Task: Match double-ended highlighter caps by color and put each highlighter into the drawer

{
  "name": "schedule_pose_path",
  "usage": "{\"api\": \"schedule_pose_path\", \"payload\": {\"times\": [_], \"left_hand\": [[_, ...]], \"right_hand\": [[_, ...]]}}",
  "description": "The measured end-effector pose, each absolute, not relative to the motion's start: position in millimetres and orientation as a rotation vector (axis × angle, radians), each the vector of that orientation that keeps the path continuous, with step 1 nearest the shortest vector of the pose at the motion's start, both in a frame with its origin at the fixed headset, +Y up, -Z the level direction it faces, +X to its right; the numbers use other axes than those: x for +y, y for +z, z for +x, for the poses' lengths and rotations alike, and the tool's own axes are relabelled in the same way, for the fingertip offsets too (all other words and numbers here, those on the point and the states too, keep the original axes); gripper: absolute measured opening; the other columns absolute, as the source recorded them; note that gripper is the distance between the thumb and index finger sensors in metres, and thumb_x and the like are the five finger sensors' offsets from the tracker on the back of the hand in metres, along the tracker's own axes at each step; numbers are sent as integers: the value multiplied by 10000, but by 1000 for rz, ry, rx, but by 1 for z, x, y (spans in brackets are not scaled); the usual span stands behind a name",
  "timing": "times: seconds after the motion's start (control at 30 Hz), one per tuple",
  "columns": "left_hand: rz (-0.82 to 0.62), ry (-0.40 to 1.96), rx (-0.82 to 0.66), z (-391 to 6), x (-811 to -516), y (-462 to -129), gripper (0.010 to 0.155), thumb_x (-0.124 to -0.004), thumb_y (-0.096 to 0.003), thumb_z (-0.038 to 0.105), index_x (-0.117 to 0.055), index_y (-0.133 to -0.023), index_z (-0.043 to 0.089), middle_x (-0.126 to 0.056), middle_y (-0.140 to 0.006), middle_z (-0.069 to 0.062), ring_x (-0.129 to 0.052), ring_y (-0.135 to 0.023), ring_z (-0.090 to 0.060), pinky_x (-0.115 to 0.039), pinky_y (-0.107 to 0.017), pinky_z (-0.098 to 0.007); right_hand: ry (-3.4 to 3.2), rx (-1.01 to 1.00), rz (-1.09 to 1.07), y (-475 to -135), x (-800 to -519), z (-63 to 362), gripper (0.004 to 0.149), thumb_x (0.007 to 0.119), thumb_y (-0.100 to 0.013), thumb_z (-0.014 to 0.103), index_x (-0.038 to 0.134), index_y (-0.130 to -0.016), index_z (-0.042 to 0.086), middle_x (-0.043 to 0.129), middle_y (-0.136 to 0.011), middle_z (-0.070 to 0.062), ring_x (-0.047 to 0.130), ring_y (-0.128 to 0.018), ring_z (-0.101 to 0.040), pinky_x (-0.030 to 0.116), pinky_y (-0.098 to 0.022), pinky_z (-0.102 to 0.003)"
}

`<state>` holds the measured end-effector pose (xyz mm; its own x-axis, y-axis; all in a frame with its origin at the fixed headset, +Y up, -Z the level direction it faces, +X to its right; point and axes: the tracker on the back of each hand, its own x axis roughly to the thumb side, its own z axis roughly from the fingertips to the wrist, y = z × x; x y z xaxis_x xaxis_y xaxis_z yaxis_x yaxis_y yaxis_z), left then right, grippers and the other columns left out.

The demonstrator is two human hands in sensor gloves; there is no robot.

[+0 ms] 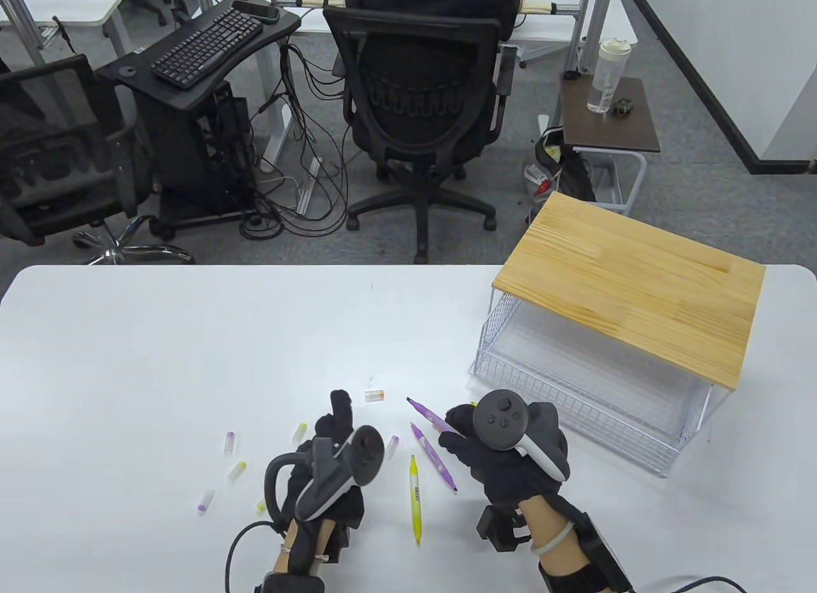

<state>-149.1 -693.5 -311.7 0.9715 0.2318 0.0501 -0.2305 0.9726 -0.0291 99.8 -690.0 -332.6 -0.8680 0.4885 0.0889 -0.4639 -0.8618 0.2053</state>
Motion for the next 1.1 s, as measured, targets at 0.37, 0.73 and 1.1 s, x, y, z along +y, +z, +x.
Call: {"api": "schedule_pose_path", "payload": {"times": [0.37,0.73,1.1], "left_hand": [[288,208,57,-167,-699,-308,620,-593,-555,234,-407,-1125,77,-696,-1013,-119,-1003,-700,-95,-798,-657,-456],[173,468,-76,-170,-705,-309,528,-697,-525,236,-640,-1049,262,-742,-1016,-28,-962,-776,-134,-733,-700,-493],[184,501,-134,-165,-703,-304,476,-713,-522,232,-709,-986,341,-724,-1019,-12,-905,-792,-120,-694,-723,-499]], "right_hand": [[2664,192,249,-327,-694,87,490,749,-560,396,631,-1010,244,848,-845,-8,869,-782,-325,631,-712,-576],[2590,71,328,-317,-689,81,481,723,-589,355,580,-1047,346,729,-1013,56,755,-964,-300,553,-801,-566],[2631,14,341,-310,-689,73,473,716,-592,374,583,-1046,356,728,-1013,66,762,-961,-284,554,-805,-559]]}}
